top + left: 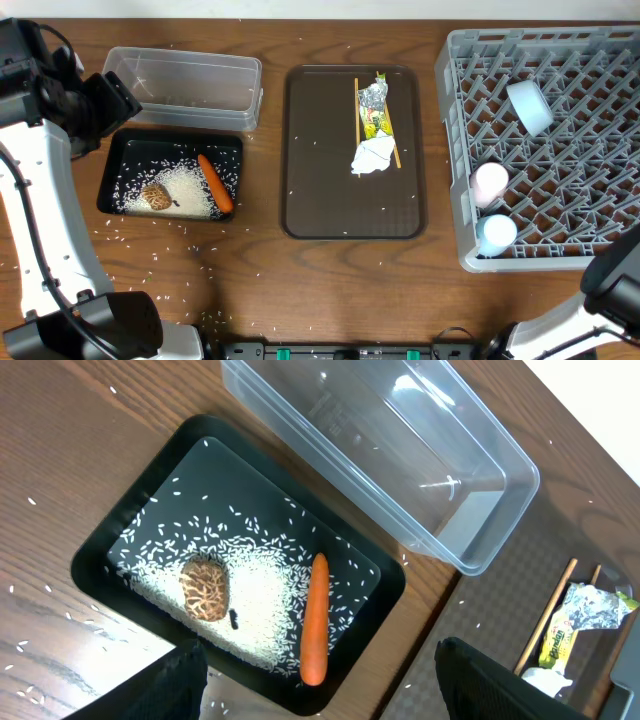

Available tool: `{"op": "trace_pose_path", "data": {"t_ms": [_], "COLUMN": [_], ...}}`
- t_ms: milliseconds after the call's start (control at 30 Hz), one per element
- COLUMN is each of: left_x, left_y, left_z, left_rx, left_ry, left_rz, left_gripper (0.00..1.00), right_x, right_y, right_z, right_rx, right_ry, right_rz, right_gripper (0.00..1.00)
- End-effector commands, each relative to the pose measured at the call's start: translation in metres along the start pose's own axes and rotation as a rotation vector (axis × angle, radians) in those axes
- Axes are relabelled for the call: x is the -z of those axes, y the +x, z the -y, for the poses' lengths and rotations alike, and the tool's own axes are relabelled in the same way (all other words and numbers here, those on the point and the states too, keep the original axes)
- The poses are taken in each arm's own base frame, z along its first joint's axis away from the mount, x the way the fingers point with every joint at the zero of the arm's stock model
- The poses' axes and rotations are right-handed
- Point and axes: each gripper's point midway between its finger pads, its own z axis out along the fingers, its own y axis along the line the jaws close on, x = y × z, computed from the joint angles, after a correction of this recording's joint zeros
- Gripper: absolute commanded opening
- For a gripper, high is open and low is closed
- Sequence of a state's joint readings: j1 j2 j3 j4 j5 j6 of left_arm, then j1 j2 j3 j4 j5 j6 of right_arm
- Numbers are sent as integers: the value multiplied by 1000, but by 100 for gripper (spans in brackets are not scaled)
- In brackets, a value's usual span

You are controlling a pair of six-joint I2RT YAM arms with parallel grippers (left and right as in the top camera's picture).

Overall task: Sort waste into correct bins and load items into the dishwasher rack
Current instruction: 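Lower the teal bowl into the rack's right side with the right gripper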

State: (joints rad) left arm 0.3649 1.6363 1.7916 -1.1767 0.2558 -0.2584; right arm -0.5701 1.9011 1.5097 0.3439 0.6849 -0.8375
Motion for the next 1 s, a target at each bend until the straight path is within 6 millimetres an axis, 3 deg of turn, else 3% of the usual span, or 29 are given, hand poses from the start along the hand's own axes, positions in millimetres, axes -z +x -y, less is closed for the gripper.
{"op": "trace_pose_path", "data": {"t_ms": [0,367,633,800,967], "left_x": [-5,-5,-5,-5,-5], "left_y": [1,-2,-2,-2,-2], "left_z": [-3,-2,-2,-2,-2], "left_rx": [12,13,12,12,12], "left_ry": [-8,-4,-5,-5,-4], "left_rz": [-13,-3,-2,-2,-2], "left_gripper": [74,74,74,74,74], "right_x": [-11,-16,-6,6,32], "right_y": [1,5,9,-5,-26], "right_z": [-12,-33,-67,-80,-102], "right_rx": [92,129,188,186,208], "right_ry": [-6,-36,-151,-177,-203], "right_rz": [20,30,17,48,71], "right_gripper": [1,1,1,1,1]}}
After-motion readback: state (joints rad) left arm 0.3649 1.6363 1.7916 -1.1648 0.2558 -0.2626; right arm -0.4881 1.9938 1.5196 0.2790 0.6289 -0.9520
